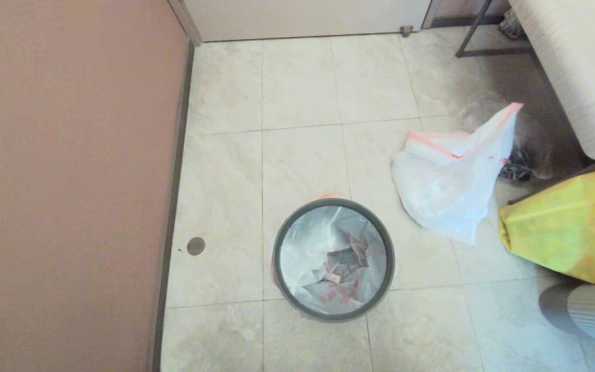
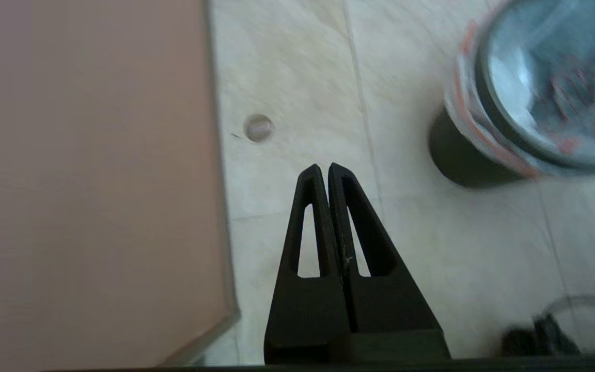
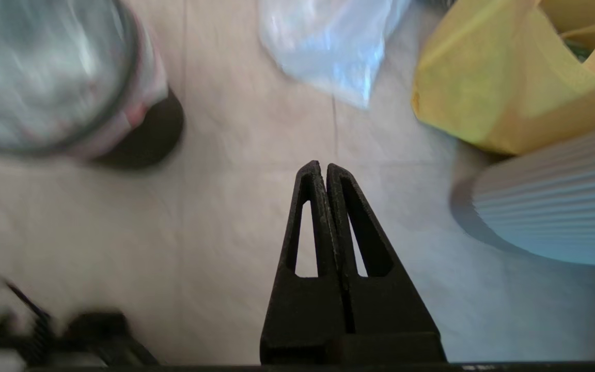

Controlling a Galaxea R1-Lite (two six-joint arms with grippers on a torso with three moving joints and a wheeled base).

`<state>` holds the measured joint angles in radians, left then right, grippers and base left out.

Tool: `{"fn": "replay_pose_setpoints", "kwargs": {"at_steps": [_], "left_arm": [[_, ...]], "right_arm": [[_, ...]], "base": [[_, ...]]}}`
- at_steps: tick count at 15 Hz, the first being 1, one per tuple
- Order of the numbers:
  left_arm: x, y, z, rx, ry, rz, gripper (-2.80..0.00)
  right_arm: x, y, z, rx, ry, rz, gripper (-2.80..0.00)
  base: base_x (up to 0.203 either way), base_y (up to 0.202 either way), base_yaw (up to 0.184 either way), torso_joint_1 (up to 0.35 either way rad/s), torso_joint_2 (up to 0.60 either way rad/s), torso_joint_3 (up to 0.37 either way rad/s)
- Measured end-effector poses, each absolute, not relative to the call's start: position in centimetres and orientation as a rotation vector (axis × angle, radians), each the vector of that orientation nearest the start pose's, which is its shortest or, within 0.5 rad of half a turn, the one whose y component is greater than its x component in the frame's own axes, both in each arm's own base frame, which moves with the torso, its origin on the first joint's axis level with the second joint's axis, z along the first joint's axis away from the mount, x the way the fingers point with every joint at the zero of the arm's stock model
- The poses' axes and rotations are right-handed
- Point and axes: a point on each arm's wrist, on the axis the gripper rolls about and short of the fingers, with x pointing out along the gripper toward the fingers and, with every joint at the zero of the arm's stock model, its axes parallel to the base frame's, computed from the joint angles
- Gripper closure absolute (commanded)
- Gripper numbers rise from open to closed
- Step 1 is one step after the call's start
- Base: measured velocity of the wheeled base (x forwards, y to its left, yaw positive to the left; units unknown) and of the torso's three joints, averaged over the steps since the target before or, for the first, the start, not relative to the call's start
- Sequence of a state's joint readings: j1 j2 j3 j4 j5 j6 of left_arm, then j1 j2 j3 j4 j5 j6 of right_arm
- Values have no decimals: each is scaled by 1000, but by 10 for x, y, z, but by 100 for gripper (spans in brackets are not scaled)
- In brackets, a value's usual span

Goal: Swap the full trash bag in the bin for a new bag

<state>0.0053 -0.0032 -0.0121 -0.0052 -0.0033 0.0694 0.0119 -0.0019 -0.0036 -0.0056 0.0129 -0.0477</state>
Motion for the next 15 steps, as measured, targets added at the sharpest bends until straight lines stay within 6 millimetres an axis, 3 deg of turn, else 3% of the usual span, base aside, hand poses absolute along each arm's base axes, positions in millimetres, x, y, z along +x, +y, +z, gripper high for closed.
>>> {"fn": "replay_pose_setpoints", "kwargs": {"at_steps": [15], "left_arm": [[-23, 0, 77, 14, -19, 0, 0]], "right_arm": [[-23, 0, 76, -8, 1, 22, 0]], "base": [[0, 0, 0, 0, 0, 0]]}}
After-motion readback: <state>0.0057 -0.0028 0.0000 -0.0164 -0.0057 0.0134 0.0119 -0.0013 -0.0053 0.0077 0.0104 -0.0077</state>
